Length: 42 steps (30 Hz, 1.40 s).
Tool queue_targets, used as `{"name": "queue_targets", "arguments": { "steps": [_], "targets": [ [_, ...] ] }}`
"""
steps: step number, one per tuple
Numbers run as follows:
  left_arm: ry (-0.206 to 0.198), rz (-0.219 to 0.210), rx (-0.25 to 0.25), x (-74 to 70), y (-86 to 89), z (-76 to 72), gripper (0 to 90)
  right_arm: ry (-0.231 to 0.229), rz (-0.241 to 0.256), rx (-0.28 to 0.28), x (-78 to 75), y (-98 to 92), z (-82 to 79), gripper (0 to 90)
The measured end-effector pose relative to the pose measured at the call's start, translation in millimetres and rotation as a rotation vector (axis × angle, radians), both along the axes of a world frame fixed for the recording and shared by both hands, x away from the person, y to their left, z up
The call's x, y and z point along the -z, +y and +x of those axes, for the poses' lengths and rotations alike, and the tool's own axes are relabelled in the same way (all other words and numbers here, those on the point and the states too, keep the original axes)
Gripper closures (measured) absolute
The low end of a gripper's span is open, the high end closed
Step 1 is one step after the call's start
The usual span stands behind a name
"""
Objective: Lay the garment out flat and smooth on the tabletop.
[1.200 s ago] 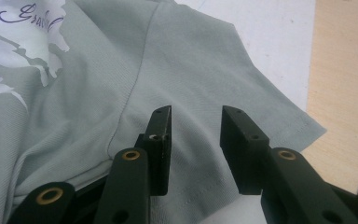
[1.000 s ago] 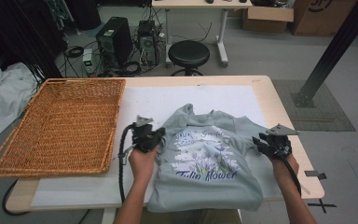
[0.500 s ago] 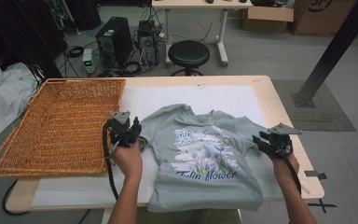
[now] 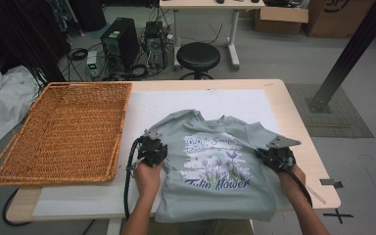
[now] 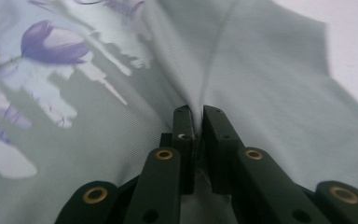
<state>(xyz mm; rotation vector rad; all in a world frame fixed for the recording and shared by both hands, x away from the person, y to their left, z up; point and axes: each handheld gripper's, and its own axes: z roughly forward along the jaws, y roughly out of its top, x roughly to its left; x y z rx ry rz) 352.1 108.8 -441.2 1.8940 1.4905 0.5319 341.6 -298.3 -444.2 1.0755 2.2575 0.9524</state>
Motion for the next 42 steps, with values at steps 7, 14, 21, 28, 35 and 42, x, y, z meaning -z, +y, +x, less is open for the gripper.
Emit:
{"name": "queue_targets", "arguments": {
  "steps": [7,14,21,28,35,42],
  "targets": [
    [0.009,-0.101,0.022,-8.7,9.7,-20.0,75.5,-0.008,0.096,0.071,-10.1,-11.3,-11.4,58.9],
    [0.033,-0.311,0.138,-16.3,18.1,-65.9,60.8,0.105,0.195,0.008,-17.0,-18.8,-53.1,62.1],
    [0.075,-0.363,0.248,-9.9,19.7,-99.3,60.0,0.126,0.242,0.0,-6.9,-25.1,-87.3,61.8],
    [0.151,-0.343,0.324,6.5,9.1,-103.9,84.3,0.129,0.148,-0.033,2.2,-14.6,-95.8,85.1],
    [0.152,-0.487,0.409,-9.6,32.2,-123.6,85.7,0.137,0.216,-0.162,-22.7,-25.2,-121.6,86.6],
    [0.076,-0.414,0.251,-5.0,31.5,-119.5,58.6,0.124,0.149,-0.071,-17.7,-22.0,-118.4,62.8]
  ]
}}
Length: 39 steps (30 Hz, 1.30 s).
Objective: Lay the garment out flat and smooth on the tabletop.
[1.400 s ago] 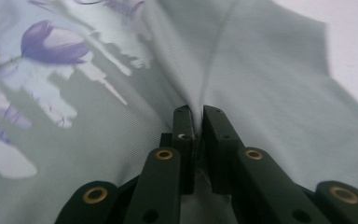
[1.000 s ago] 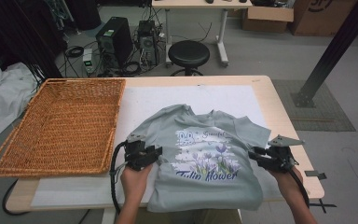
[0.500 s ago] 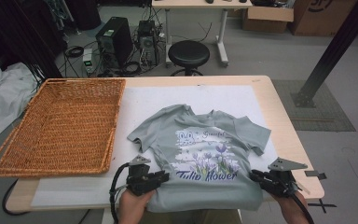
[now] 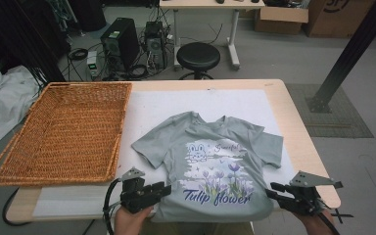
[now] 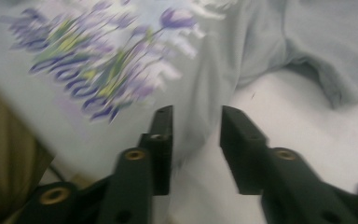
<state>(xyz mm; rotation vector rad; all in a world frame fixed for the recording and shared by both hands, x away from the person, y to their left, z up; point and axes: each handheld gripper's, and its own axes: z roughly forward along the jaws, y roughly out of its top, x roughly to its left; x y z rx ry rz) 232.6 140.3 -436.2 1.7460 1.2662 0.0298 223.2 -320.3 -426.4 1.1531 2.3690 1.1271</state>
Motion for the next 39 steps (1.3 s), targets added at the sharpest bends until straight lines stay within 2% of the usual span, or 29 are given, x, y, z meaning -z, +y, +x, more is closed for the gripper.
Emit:
{"name": "queue_targets", "arguments": {
  "steps": [2,4,5,7,8,10,13,14,15,16,17,18,19,20,21,23,24,25,26,27,29,30,31,32,34,35,36,38,39],
  "targets": [
    [-0.034,0.03,-0.057,2.0,-7.1,8.4,57.3,-0.015,0.002,0.025,4.9,9.3,7.2,58.0],
    [-0.072,0.045,-0.1,2.6,-14.0,16.7,57.2,-0.032,-0.063,0.052,15.6,24.5,19.5,58.6],
    [-0.092,0.053,-0.116,1.7,-16.5,19.0,57.6,-0.036,-0.084,0.064,18.6,27.8,22.6,61.0],
    [-0.139,0.074,-0.136,-2.2,-22.4,25.4,57.7,-0.053,-0.078,0.071,20.4,29.9,26.7,71.0],
    [-0.172,0.089,-0.144,-5.1,-25.2,29.4,57.5,-0.046,-0.076,0.062,19.7,29.7,27.2,80.3],
    [-0.211,0.131,-0.142,-10.4,-27.9,37.4,56.2,-0.05,-0.115,0.013,16.4,29.8,22.3,84.2],
    [-0.263,0.168,-0.134,-18.0,-28.3,50.4,52.0,0.046,-0.073,-0.05,10.4,18.6,17.4,83.5],
    [-0.276,0.177,-0.133,-20.2,-28.1,55.2,51.3,0.044,-0.061,-0.054,8.5,15.8,17.1,81.5],
    [-0.284,0.18,-0.134,-22.4,-27.7,60.5,49.6,0.029,-0.032,-0.05,5.2,12.3,18.3,73.1],
    [-0.297,0.177,-0.138,-24.2,-27.1,65.4,49.0,0.011,0.006,-0.013,1.1,8.9,21.7,63.2],
    [-0.309,0.179,-0.138,-25.5,-26.5,69.3,48.9,-0.012,0.039,0.027,-3.2,5.8,27.4,61.3],
    [-0.319,0.186,-0.138,-27.6,-26.1,78.0,48.5,-0.035,0.045,0.052,-6.2,3.9,33.0,60.1],
    [-0.318,0.184,-0.139,-28.6,-25.8,82.5,48.2,-0.092,0.04,0.125,-10.6,1.1,47.7,54.5],
    [-0.317,0.178,-0.143,-29.6,-25.1,88.7,48.2,-0.111,0.035,0.157,-11.5,-0.1,57.5,53.7],
    [-0.311,0.176,-0.149,-30.7,-24.4,94.8,48.3,-0.126,0.0,0.214,-11.6,-1.5,71.7,53.3],
    [-0.31,0.156,-0.159,-32.7,-23.4,105.9,48.3,-0.126,-0.074,0.306,-7.2,-5.2,104.0,52.7],
    [-0.305,0.156,-0.165,-33.7,-23.2,111.3,48.4,-0.126,-0.134,0.345,-2.8,-6.3,119.2,52.1],
    [-0.309,0.17,-0.168,-34.7,-23.1,116.6,48.5,-0.099,-0.166,0.345,3.0,-7.1,132.9,52.2],
    [-0.312,0.176,-0.173,-35.2,-22.6,123.2,48.5,-0.049,-0.18,0.329,9.3,-7.5,144.1,52.8],
    [-0.301,0.177,-0.172,-35.5,-21.9,129.0,48.8,-0.044,-0.19,0.322,14.5,-7.2,149.6,60.6],
    [-0.302,0.187,-0.171,-35.5,-21.1,137.0,48.8,-0.039,-0.172,0.284,14.5,-8.4,149.2,79.0],
    [-0.303,0.191,-0.17,-35.1,-20.1,143.3,48.8,-0.042,-0.187,0.275,14.3,-7.7,147.1,89.1],
    [-0.299,0.201,-0.167,-35.0,-19.8,147.1,48.8,-0.06,-0.228,0.26,14.6,-5.9,142.5,89.7],
    [-0.297,0.214,-0.161,-34.9,-19.1,153.2,48.8,-0.057,-0.234,0.259,13.9,-6.3,140.2,90.0],
    [-0.307,0.226,-0.146,-35.2,-18.0,161.7,48.8,-0.012,-0.262,0.254,8.0,-10.8,133.7,90.0],
    [-0.311,0.232,-0.134,-35.4,-18.2,165.1,48.9,-0.024,-0.273,0.271,4.3,-16.2,126.3,90.0],
    [-0.326,0.246,-0.118,-34.6,-19.4,170.6,49.0,-0.026,-0.254,0.277,2.5,-20.2,122.5,89.9],
    [-0.322,0.266,-0.081,-33.0,-22.6,181.7,49.6,-0.036,-0.22,0.272,-1.4,-27.3,116.1,87.6],
    [-0.327,0.28,-0.064,-31.5,-25.1,186.9,49.7,-0.059,-0.187,0.276,-4.8,-29.3,113.7,74.2]
  ]
}}
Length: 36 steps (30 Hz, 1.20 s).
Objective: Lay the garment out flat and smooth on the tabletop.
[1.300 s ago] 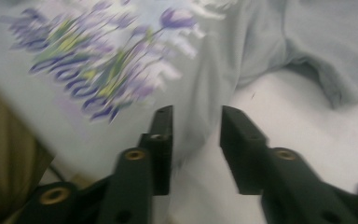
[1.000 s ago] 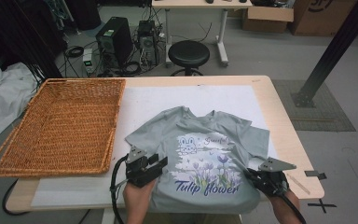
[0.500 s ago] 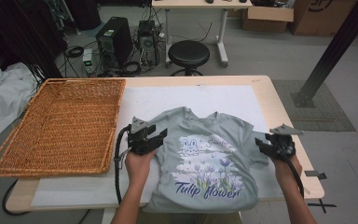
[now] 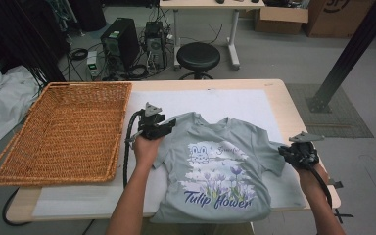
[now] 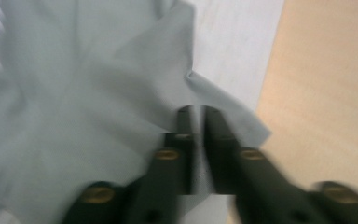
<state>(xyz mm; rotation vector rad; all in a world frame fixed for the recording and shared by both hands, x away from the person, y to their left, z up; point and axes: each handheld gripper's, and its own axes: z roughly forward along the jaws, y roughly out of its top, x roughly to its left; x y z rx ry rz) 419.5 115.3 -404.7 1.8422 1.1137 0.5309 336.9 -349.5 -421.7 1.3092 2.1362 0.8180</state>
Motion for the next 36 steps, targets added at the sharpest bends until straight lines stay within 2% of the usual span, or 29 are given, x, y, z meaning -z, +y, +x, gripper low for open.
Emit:
{"name": "queue_targets", "arguments": {
  "steps": [2,5,6,7,10,11,13,16,18,20,21,22,23,24,26,29,30,32,34,35,36],
  "targets": [
    [0.018,0.055,0.029,3.2,-4.7,10.0,52.6,-0.03,0.075,-0.005,-5.8,-2.4,-0.7,67.1],
    [0.077,0.128,0.032,11.2,-10.2,28.3,54.3,-0.062,0.11,-0.027,-12.4,-0.6,-2.1,63.9],
    [0.086,0.125,0.024,13.4,-10.3,31.7,54.6,-0.072,0.112,-0.032,-14.3,0.7,-3.2,62.2],
    [0.113,0.108,0.019,16.7,-10.0,37.1,55.8,-0.075,0.115,-0.037,-15.3,1.2,-3.8,62.2],
    [0.173,0.127,0.006,24.2,-12.3,47.7,61.9,-0.091,0.116,-0.046,-17.8,2.0,-5.6,61.1],
    [0.188,0.135,-0.008,25.9,-13.2,49.7,65.8,-0.093,0.117,-0.046,-18.1,1.7,-5.3,60.9],
    [0.22,0.133,-0.034,28.5,-12.2,51.6,83.2,-0.091,0.119,-0.047,-18.2,0.9,-3.3,59.8],
    [0.267,0.049,-0.065,28.4,-5.0,51.6,87.9,-0.098,0.129,-0.05,-19.4,0.6,4.7,58.8],
    [0.281,-0.037,-0.081,24.7,2.4,48.7,88.2,-0.118,0.146,-0.053,-21.5,1.9,16.5,59.0],
    [0.278,-0.091,-0.097,20.6,7.4,45.6,88.3,-0.122,0.158,-0.046,-22.0,4.7,36.4,61.0],
    [0.274,-0.131,-0.101,17.9,11.0,43.3,88.3,-0.112,0.176,-0.038,-21.0,5.4,45.7,61.8],
    [0.274,-0.151,-0.11,15.3,13.6,41.2,88.3,-0.09,0.194,-0.032,-18.8,7.8,61.7,65.1],
    [0.273,-0.165,-0.118,13.0,15.6,39.2,88.3,-0.074,0.186,-0.036,-17.0,11.7,73.7,66.2],
    [0.275,-0.164,-0.123,10.7,17.6,37.0,88.3,-0.049,0.171,-0.063,-15.0,17.3,85.3,69.1],
    [0.281,-0.16,-0.129,9.3,19.2,35.1,88.3,0.0,0.127,-0.141,-10.1,34.2,104.9,70.4],
    [0.288,-0.151,-0.133,8.9,19.4,34.1,88.3,0.044,0.02,-0.211,-4.6,56.6,116.6,71.5],
    [0.293,-0.152,-0.134,9.1,18.8,34.2,88.3,0.06,-0.037,-0.21,-1.5,63.0,119.0,71.8],
    [0.304,-0.139,-0.135,9.8,17.4,34.2,88.3,0.094,-0.114,-0.204,8.3,68.9,122.7,73.7],
    [0.311,-0.126,-0.137,10.5,16.9,33.9,88.3,0.095,-0.078,-0.186,9.9,66.6,122.1,79.4],
    [0.314,-0.126,-0.135,11.1,17.4,33.7,88.3,0.097,-0.077,-0.194,10.0,66.2,121.4,84.4],
    [0.316,-0.128,-0.133,11.3,18.0,33.5,88.4,0.085,-0.099,-0.202,10.3,66.3,119.9,86.5]
  ]
}}
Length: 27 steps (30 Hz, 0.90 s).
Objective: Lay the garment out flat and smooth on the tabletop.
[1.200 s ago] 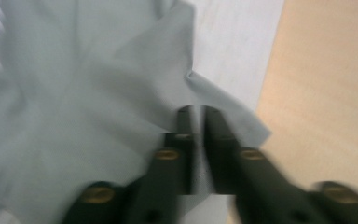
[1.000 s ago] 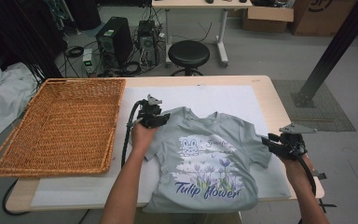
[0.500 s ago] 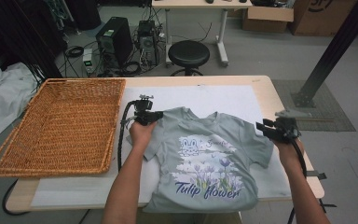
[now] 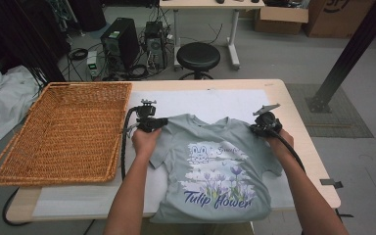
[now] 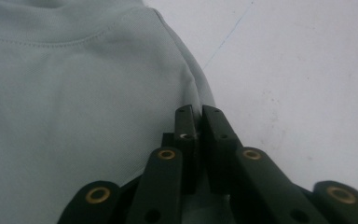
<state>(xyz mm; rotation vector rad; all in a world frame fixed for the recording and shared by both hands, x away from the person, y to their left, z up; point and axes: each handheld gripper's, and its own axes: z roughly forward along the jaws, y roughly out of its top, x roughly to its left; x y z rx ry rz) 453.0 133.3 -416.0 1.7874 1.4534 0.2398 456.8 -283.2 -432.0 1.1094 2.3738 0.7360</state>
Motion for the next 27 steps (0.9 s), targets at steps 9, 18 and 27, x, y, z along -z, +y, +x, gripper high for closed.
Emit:
{"name": "queue_targets", "arguments": {
  "steps": [9,18,27],
  "targets": [
    [-0.067,-0.084,-0.065,-8.7,3.5,-0.1,88.4,-0.105,0.168,0.13,-7.2,-24.8,5.2,87.9],
    [-0.059,-0.085,-0.274,2.7,-5.7,31.3,88.3,-0.189,0.178,0.255,-16.6,-22.6,47.1,88.1],
    [-0.039,0.106,-0.251,9.1,-18.6,28.8,66.6,-0.183,0.123,0.308,-7.9,-14.0,54.0,66.2]
  ]
}}
